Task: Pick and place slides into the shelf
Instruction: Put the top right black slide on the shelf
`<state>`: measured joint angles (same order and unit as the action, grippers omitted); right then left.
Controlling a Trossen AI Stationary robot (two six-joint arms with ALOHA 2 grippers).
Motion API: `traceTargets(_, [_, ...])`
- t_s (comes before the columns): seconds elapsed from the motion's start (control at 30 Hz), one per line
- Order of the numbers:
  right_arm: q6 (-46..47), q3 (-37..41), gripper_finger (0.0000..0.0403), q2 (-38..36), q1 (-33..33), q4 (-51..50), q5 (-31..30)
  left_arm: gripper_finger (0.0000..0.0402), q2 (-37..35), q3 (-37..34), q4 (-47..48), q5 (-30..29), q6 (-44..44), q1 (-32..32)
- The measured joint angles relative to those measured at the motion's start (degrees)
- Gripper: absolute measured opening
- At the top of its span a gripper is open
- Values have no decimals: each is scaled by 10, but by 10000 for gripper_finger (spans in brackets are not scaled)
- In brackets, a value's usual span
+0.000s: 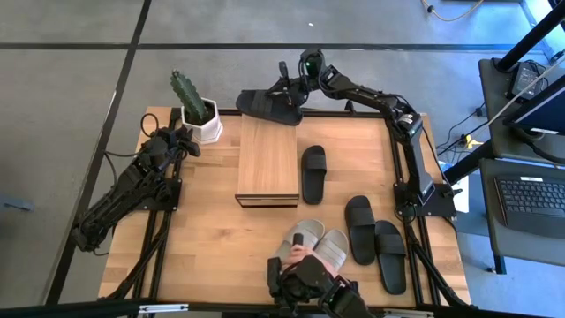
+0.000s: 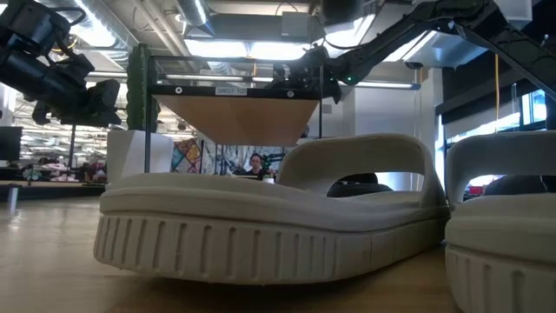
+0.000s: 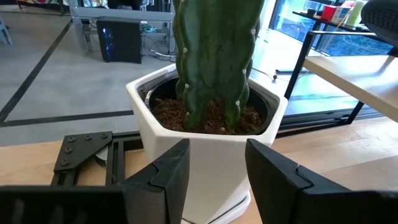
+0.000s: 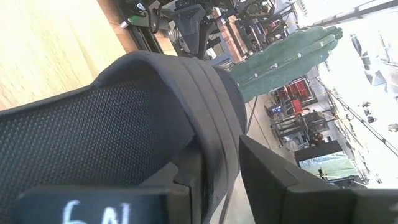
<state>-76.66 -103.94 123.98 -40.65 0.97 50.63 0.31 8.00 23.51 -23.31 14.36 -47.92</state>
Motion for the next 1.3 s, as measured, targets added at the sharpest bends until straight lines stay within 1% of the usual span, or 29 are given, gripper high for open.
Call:
traceTargets(0.37, [-1, 0, 98, 0, 4, 0, 0, 147, 0, 0, 0, 0, 0, 0])
traceTargets(0.6, [44, 0, 98, 0, 4, 4, 0, 147, 0, 0, 0, 0, 0, 0])
traceTargets(0.8, [43, 0, 100, 0, 5, 7, 0, 147, 0, 0, 0, 0, 0, 0])
traceTargets(0.9, [43, 0, 113, 0, 5, 7, 0, 147, 0, 0, 0, 0, 0, 0])
traceTargets(1.07, [47, 0, 154, 0, 5, 6, -3, 147, 0, 0, 0, 0, 0, 0])
traceTargets(1.13, [69, 0, 171, 0, 7, 7, -28, 147, 0, 0, 0, 0, 0, 0])
traceTargets(1.23, [103, 0, 191, 0, 12, 12, -92, 147, 0, 0, 0, 0, 0, 0])
traceTargets(1.3, [104, 0, 199, 0, 15, 12, -121, 147, 0, 0, 0, 0, 0, 0])
